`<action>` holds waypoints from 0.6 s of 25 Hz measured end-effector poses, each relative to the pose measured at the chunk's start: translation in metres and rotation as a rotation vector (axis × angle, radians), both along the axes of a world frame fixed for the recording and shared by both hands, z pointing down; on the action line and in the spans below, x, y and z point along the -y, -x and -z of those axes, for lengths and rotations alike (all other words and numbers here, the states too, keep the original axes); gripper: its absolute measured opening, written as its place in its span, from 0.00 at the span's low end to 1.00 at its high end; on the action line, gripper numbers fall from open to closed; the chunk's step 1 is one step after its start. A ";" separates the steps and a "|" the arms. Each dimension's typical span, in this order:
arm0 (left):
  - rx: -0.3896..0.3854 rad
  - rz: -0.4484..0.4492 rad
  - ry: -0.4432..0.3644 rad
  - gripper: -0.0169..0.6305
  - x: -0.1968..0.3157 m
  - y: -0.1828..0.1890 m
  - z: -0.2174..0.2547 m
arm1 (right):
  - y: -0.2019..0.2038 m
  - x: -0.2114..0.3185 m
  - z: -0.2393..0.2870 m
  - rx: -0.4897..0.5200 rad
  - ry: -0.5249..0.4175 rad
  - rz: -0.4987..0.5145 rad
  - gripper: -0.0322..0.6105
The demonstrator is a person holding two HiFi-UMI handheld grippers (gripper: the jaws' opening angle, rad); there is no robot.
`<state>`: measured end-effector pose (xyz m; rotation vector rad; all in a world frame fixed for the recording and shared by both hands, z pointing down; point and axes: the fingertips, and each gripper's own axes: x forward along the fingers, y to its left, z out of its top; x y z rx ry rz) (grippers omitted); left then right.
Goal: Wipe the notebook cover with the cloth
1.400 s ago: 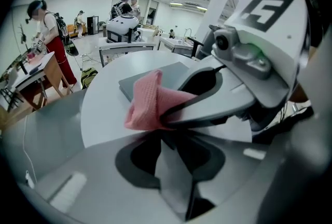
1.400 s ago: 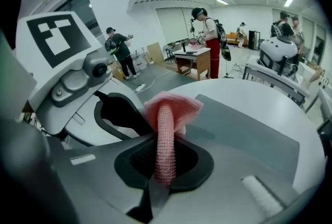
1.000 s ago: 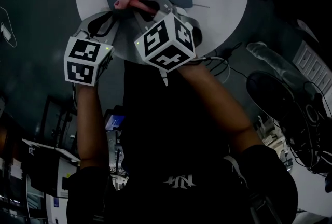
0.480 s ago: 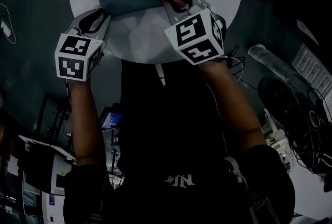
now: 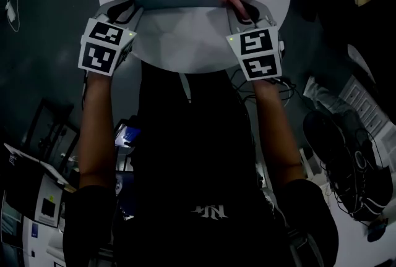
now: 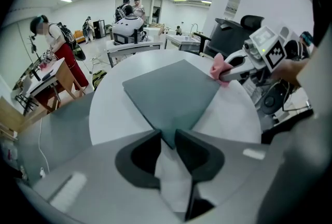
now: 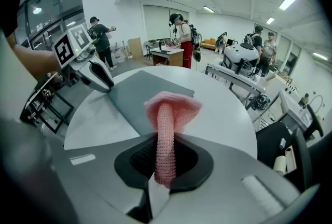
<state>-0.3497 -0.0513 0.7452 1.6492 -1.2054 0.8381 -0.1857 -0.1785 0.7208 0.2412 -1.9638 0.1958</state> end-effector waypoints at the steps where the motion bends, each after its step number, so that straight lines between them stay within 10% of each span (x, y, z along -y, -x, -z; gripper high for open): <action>1: 0.004 0.005 -0.009 0.15 0.000 -0.002 -0.001 | -0.007 -0.002 0.001 -0.004 -0.003 0.007 0.09; 9: -0.022 0.036 -0.004 0.18 -0.010 -0.005 0.004 | 0.024 -0.023 0.067 0.231 -0.012 0.082 0.09; 15: -0.035 0.075 -0.262 0.14 -0.001 0.006 0.125 | 0.079 -0.063 0.181 0.509 0.066 0.148 0.10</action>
